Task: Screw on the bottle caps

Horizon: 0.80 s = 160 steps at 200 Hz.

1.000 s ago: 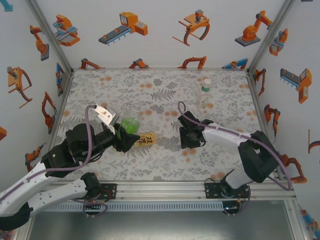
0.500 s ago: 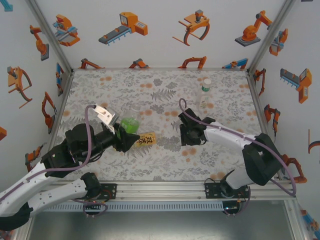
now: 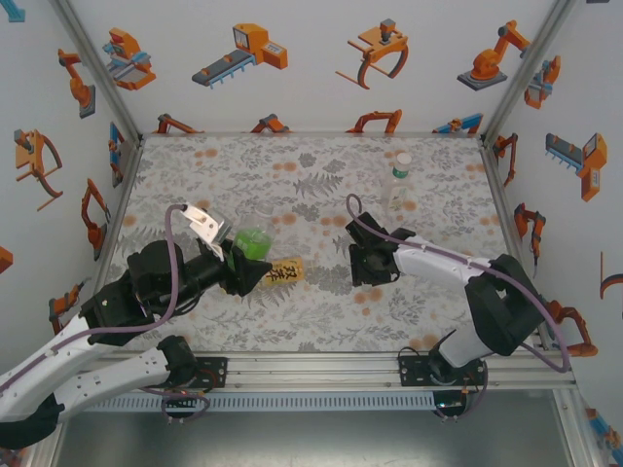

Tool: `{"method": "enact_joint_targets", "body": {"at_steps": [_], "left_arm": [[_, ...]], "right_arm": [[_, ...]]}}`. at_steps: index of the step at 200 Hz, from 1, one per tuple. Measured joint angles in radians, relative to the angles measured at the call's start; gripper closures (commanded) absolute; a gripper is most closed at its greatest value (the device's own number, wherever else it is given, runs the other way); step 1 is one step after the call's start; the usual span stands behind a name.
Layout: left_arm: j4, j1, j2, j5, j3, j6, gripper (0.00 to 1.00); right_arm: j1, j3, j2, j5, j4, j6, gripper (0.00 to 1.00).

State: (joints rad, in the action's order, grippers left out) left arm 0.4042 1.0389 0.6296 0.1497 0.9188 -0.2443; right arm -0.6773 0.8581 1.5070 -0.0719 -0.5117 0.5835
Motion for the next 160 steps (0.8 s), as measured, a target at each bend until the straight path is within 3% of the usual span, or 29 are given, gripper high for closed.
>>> {"method": "enact_joint_targets", "body": {"at_steps": [160], "left_arm": [[0.000, 0.000, 0.003, 0.000, 0.000, 0.000, 0.83]], "right_arm": [[0.000, -0.003, -0.024, -0.034, -0.008, 0.000, 0.52]]}}
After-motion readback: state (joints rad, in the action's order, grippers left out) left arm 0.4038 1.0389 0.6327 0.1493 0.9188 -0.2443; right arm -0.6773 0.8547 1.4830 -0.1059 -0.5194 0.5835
